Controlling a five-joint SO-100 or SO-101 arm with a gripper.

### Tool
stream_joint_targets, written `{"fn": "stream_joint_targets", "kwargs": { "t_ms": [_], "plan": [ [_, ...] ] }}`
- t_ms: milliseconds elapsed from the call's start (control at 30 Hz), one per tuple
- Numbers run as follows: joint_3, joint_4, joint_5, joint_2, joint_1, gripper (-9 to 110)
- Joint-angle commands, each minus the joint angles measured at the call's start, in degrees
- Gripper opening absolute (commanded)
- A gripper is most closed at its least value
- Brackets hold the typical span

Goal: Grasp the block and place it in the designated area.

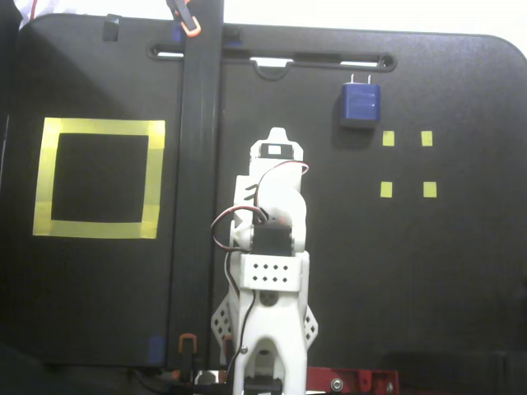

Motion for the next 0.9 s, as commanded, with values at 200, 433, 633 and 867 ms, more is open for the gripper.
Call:
{"fn": "stream_joint_targets", "kwargs": {
  "t_ms": [200, 433, 633, 867],
  "plan": [
    [0.26, 0.18, -0.26, 0.35, -0.26, 0],
    [0.26, 0.18, 0.00, 0.35, 0.26, 0],
    [0.26, 0.18, 0.00, 0.35, 0.26, 0],
    [0.26, 0.18, 0.00, 0.35, 0.26, 0]
  ]
}}
